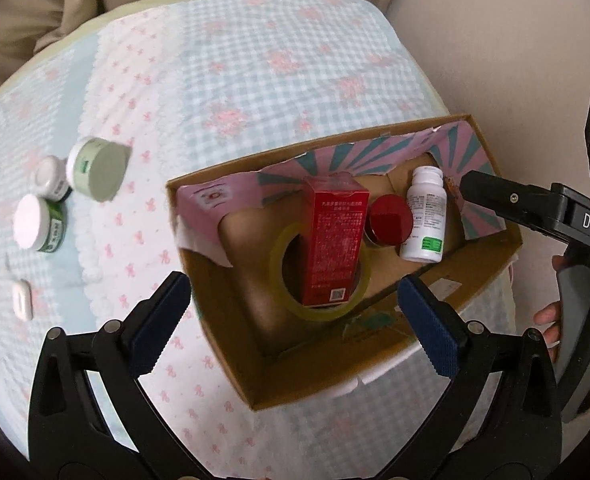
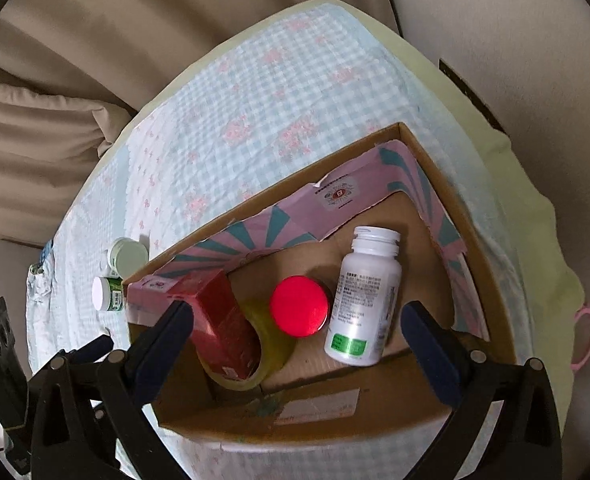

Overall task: Organize rigid objects
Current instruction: 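Lift both tools away from the box toward the earbud case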

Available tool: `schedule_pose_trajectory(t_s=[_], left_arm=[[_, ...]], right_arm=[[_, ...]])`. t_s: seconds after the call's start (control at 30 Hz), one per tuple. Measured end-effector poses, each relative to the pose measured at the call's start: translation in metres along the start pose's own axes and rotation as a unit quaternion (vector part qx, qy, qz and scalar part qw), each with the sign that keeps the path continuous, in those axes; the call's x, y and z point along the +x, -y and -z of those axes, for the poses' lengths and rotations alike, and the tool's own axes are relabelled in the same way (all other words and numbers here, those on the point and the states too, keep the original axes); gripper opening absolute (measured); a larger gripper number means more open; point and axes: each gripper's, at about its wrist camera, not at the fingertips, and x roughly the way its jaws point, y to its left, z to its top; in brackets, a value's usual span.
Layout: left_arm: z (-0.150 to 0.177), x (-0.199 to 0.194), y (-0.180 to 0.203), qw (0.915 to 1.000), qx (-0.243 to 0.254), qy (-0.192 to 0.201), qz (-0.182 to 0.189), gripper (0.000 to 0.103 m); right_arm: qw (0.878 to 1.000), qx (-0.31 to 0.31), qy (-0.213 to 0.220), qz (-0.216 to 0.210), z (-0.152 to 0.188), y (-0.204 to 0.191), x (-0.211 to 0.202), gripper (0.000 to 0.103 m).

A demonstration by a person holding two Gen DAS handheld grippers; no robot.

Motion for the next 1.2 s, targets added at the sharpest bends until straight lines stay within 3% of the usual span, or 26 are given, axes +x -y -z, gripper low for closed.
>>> schedule_pose_trajectory(t_s=[0.33,0.53,0.87,1.07,1.2], left_arm=[[0.025,-0.064,-0.015,0.9987,-0.018,0.047,-0.001,0.103],[0.056,-0.116,-0.046,0.9957,-0.043,0.081,-0.016,0.103],[0.126,-0.208,-0.140,0.9857,-0.093,0.118,-0.077,0.103],[0.163,-0.248,-0.209,0.9806,-0.109,0.130,-0.099,0.103],[0.181,-0.262,-0.259,0.9797,-0.113,0.135,-0.094,0.103]], right_arm=[[0.999,-0.029,0.029,0.009,0.015,-0.033,-0.041,0.103],[0.996,-0.068,0.056,0.022,0.039,-0.065,-0.076,0.103],[0.989,-0.109,0.098,0.035,0.097,-0.139,-0.118,0.103],[0.985,-0.120,0.109,0.053,0.135,-0.203,-0.128,0.103],[0.985,-0.124,0.103,0.057,0.155,-0.241,-0.121,0.103]])
